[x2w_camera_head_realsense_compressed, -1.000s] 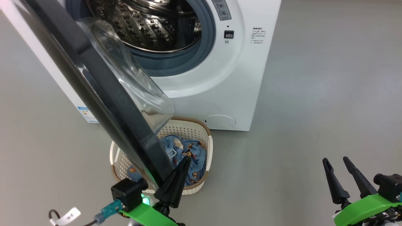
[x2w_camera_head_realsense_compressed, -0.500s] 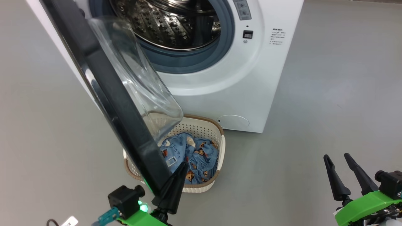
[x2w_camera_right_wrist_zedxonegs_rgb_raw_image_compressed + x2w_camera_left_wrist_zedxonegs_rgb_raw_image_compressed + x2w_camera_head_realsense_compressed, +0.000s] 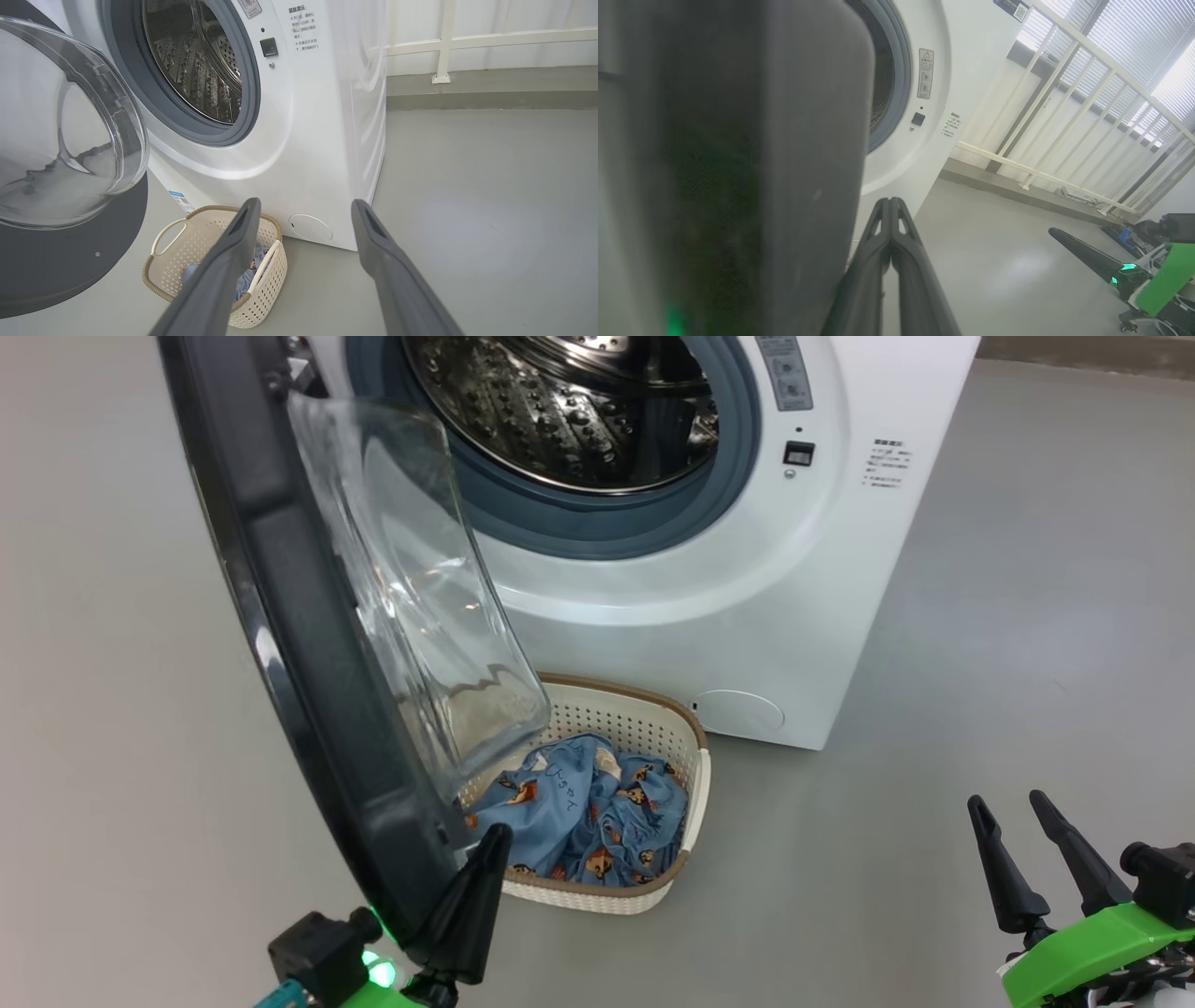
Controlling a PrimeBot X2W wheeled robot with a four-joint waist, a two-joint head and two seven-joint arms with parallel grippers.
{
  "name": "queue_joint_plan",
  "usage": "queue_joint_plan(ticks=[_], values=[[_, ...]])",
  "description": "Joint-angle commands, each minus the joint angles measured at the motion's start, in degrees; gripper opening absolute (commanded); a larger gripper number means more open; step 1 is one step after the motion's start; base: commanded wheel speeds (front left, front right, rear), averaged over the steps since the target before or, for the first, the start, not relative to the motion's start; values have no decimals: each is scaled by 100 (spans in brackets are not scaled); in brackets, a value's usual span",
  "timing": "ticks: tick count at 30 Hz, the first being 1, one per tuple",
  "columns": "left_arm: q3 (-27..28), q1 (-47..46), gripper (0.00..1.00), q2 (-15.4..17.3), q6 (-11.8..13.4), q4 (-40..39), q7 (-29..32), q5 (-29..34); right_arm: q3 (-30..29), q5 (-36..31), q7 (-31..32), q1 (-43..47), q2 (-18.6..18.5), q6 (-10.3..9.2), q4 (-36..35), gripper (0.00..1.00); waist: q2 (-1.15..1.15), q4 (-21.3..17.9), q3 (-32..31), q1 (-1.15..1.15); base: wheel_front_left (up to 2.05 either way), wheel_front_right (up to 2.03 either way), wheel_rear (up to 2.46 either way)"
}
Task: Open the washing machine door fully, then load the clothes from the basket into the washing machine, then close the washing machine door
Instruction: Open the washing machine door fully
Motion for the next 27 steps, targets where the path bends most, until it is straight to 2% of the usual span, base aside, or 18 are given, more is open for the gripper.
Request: queue_joint_plan(ticks=[1,11,27], values=[[379,-49,0,115,82,-221,-80,41,112,-80,-74,20,-133,8,-146,100,0,93,-16,0,0,0,0],[708,207,0,97,114,-411,-80,169,123,-73,-74,26,-204,8,-152,100,0,392,-5,0,0,0,0],[1386,337,0,91,493,-428,-80,445,157,-71,-74,56,-181,8,-149,100,0,751,-38,0,0,0,0]])
